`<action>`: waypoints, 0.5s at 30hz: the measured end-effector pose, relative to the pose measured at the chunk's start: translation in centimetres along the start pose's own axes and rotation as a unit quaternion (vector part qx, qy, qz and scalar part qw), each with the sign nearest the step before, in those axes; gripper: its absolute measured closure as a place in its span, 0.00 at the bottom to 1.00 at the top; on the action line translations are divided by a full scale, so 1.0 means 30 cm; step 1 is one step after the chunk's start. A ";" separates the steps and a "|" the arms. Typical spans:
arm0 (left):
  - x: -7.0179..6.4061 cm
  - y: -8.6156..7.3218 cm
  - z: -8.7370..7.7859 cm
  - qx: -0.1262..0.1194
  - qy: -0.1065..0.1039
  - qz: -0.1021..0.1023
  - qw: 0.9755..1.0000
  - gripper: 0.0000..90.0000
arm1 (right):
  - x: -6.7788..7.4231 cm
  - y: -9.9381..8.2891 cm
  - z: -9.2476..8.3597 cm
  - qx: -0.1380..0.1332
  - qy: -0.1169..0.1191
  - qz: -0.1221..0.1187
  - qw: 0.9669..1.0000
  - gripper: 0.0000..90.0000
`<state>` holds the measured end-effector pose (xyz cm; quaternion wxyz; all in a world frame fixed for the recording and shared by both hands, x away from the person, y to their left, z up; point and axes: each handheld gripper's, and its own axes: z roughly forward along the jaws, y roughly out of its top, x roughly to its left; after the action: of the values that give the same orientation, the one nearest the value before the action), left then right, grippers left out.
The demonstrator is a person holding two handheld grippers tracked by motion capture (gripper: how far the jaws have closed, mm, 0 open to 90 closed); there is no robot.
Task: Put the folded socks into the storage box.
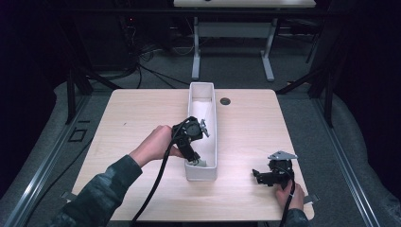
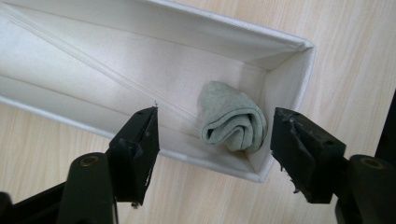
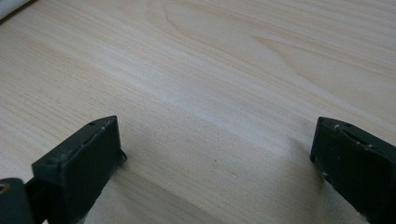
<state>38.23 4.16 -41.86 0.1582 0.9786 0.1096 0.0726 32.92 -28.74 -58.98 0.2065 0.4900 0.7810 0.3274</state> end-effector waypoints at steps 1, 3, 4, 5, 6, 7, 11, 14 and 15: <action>0.001 -0.005 -0.006 -0.004 0.000 -0.003 1.000 0.34 | 0.000 0.000 0.000 0.000 0.000 0.001 1.000 0.01; 0.004 -0.018 -0.020 -0.012 0.001 -0.008 1.000 0.33 | 0.000 0.000 0.000 0.000 0.000 0.001 1.000 0.01; 0.005 -0.024 -0.027 -0.014 0.002 -0.010 1.000 0.32 | 0.000 0.000 0.000 0.000 0.000 0.001 1.000 0.01; 0.006 -0.029 -0.031 -0.016 0.003 -0.011 1.000 0.31 | 0.000 0.000 0.000 0.000 0.000 0.000 1.000 0.01; 0.006 -0.035 -0.038 -0.017 0.004 -0.015 1.000 0.29 | 0.000 0.000 0.000 0.000 0.000 0.000 1.000 0.01; 0.006 -0.042 -0.044 -0.021 0.007 -0.020 1.000 0.27 | 0.000 0.000 0.000 0.000 0.000 0.001 1.000 0.01; 0.010 -0.071 -0.071 -0.033 0.017 -0.028 0.999 0.20 | 0.001 0.000 0.000 0.000 0.001 0.002 1.000 0.01; 0.011 -0.092 -0.087 -0.040 0.023 -0.035 0.998 0.17 | 0.001 0.000 0.000 0.000 0.001 0.001 1.000 0.01; 0.011 -0.102 -0.094 -0.043 0.025 -0.037 0.998 0.17 | 0.001 0.000 0.000 0.000 0.001 0.002 1.000 0.01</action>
<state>37.46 7.89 -40.16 0.2002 0.9640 0.1468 0.0953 32.91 -28.72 -58.97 0.2052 0.4909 0.7805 0.3283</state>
